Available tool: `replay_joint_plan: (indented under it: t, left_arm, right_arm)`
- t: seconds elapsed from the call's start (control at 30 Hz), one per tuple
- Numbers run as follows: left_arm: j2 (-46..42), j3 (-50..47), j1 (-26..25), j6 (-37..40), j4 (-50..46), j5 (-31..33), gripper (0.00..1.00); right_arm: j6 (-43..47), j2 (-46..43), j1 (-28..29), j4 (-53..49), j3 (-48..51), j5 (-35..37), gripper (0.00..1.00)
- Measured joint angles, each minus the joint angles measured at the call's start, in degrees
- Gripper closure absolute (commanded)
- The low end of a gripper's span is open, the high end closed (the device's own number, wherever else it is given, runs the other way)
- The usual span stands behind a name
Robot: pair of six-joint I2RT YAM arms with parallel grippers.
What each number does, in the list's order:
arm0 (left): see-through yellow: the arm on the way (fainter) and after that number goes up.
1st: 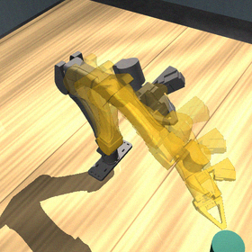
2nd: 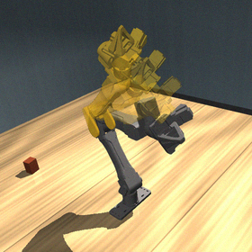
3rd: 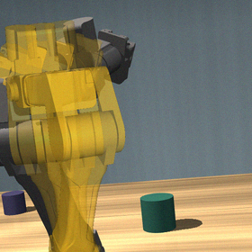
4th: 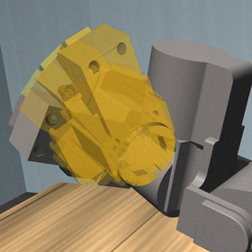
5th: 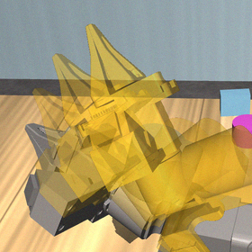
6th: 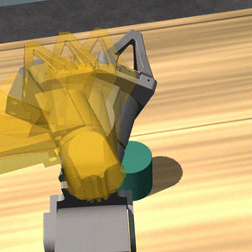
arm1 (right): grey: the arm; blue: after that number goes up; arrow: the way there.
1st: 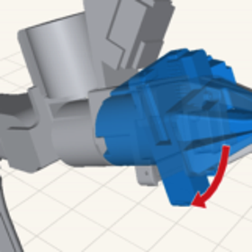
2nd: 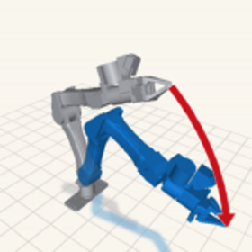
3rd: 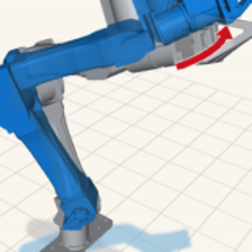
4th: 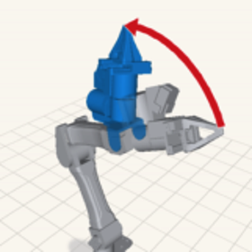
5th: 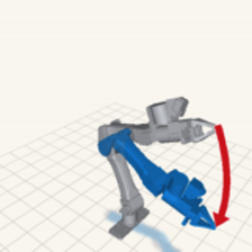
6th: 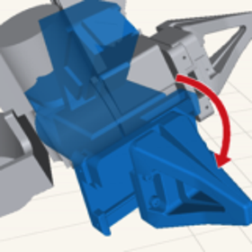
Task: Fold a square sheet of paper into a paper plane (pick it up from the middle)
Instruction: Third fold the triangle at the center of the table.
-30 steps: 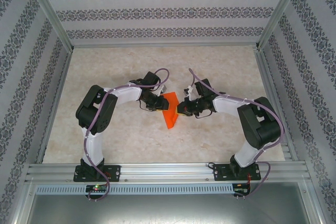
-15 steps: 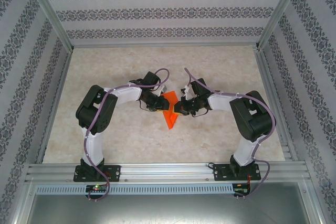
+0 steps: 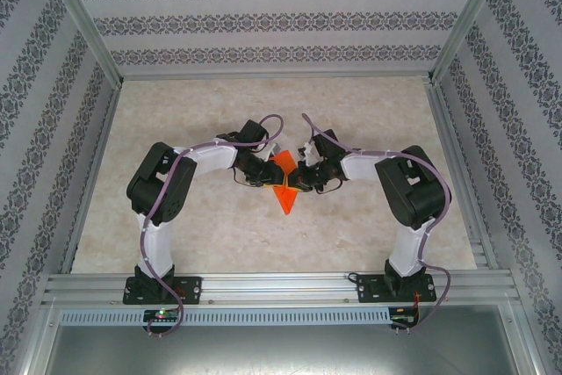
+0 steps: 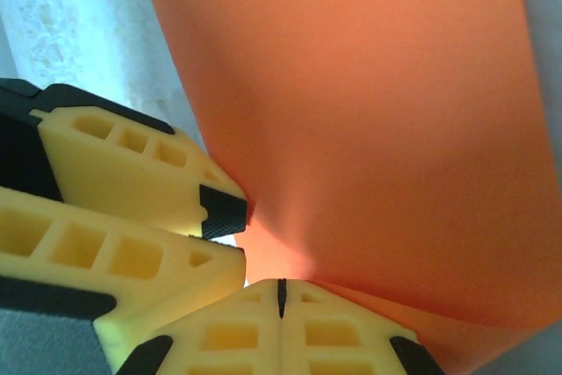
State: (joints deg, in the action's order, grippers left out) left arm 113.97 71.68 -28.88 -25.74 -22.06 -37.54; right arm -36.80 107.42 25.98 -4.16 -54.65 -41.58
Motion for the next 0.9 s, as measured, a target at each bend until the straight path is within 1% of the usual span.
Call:
replay_joint_plan:
  t: [0.23,0.53,0.9]
  left_arm:
    - [-0.17,1.14,0.92,0.07,-0.33,-0.02,0.71]
    - [0.02,3.72,3.45,0.92,-1.60,2.27,0.74]
    - [2.62,4.09,3.45,1.11,-1.60,2.19,0.75]
  right_arm:
    - [1.31,0.70,0.17,-2.27,-0.85,1.29,1.00]
    - [2.23,0.76,0.17,-3.17,-1.03,1.66,1.00]
    - [2.23,0.76,0.79,-3.74,-2.01,1.64,1.00]
